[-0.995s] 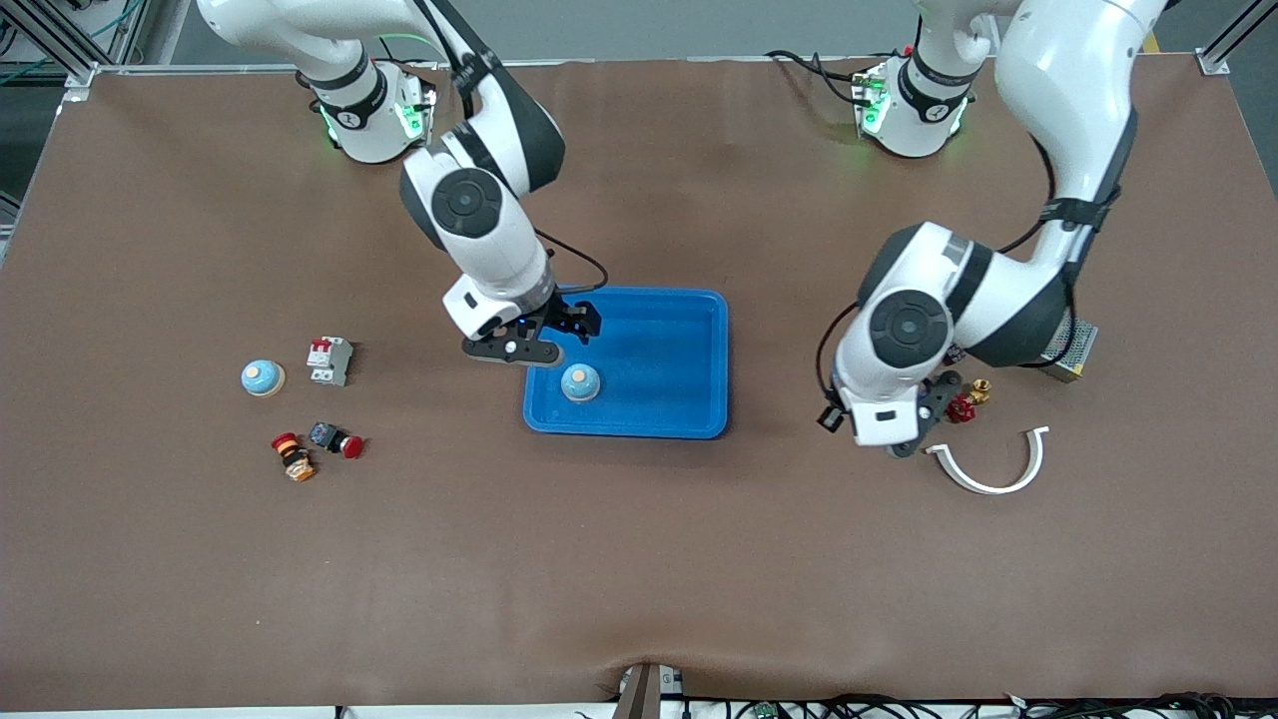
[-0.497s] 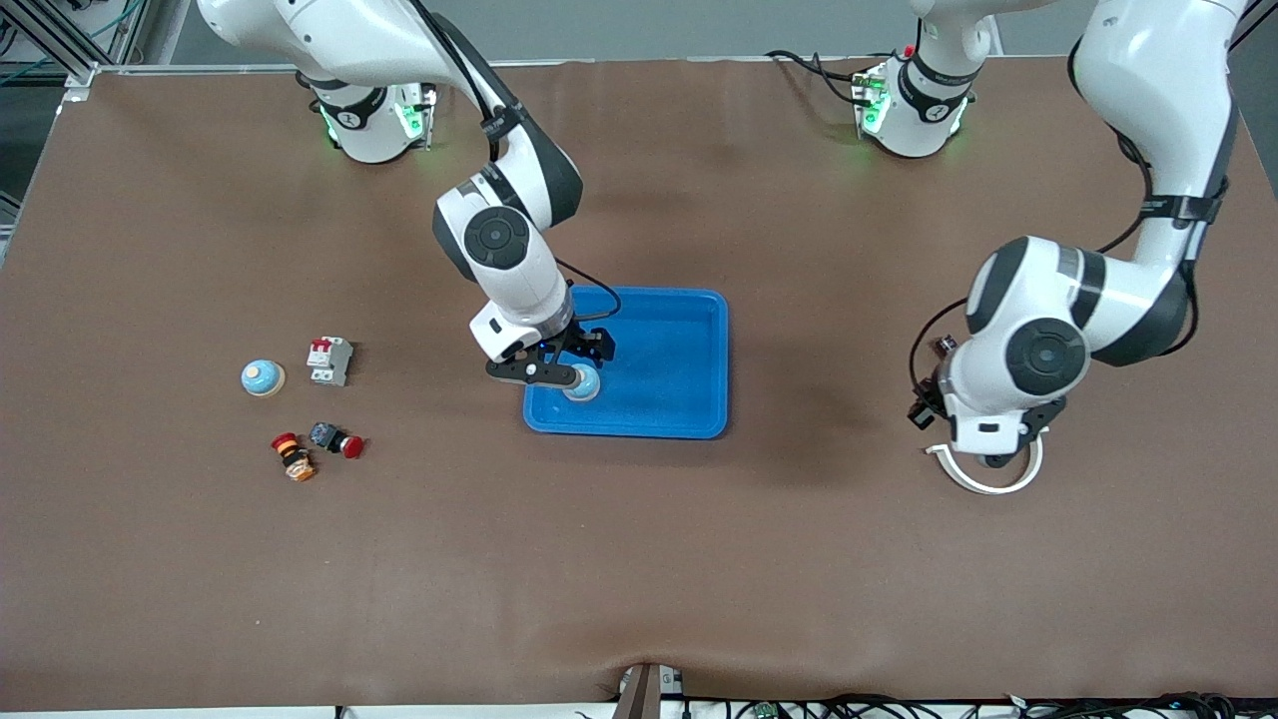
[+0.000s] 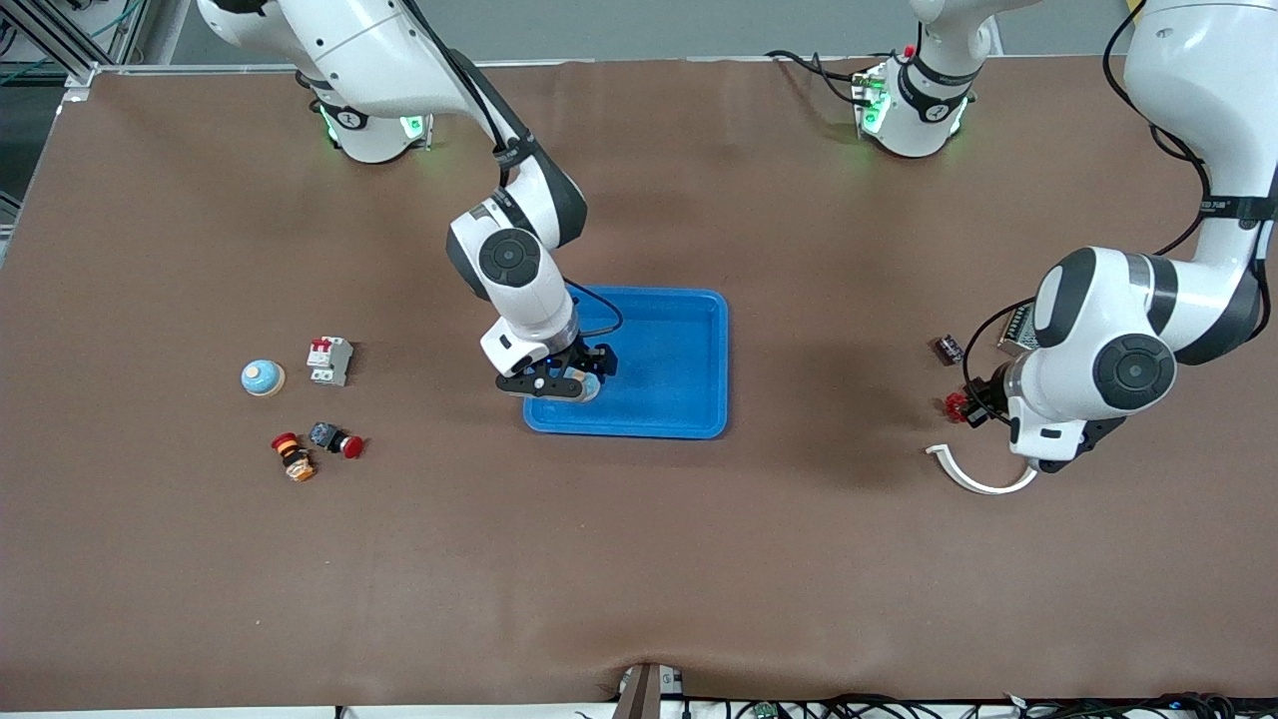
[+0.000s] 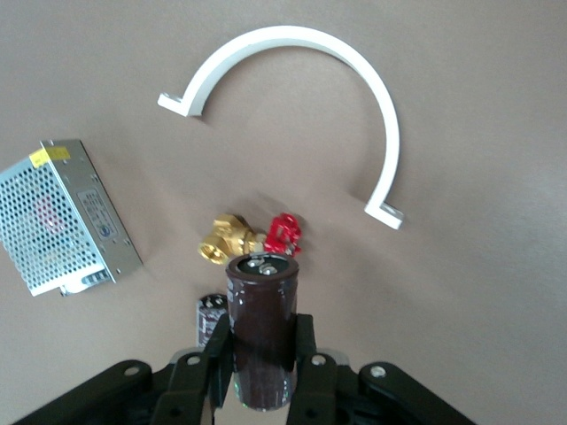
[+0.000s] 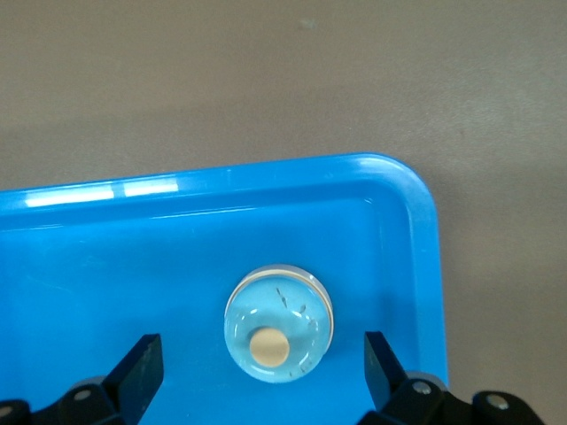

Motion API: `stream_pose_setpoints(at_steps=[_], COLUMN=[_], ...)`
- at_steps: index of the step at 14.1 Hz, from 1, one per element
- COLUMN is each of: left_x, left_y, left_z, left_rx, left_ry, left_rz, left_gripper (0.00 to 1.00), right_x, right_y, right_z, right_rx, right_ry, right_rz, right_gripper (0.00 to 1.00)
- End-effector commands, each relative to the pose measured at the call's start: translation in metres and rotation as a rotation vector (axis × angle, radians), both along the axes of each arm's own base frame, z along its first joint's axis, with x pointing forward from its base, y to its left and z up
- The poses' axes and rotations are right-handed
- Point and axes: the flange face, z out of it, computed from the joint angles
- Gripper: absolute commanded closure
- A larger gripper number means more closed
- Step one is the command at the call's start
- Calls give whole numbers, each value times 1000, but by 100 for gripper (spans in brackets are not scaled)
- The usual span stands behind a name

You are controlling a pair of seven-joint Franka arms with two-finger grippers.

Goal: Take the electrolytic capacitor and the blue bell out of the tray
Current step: 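Lower the capacitor inside the white arc and open the left gripper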

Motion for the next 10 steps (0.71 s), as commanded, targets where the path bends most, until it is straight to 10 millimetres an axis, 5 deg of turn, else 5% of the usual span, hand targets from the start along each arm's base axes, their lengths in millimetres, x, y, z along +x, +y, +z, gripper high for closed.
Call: stream_pose_setpoints(at_steps=[1, 5, 10], left_x=[0, 7, 16], left_y=[23, 53, 53], left_z=[-6, -24, -55], left_rx=[-22, -6, -42], left_ry=[-16, -44, -91], left_rz=[-44, -91, -94], left_gripper=[100, 100, 100], right_x=[7, 2, 1], right_y=[10, 16, 16], right_z=[-7, -22, -36], right_rx=[-8, -33, -47], right_ry=[-15, -17, -32], right_rz=[-4, 27, 52], right_gripper=[0, 0, 0])
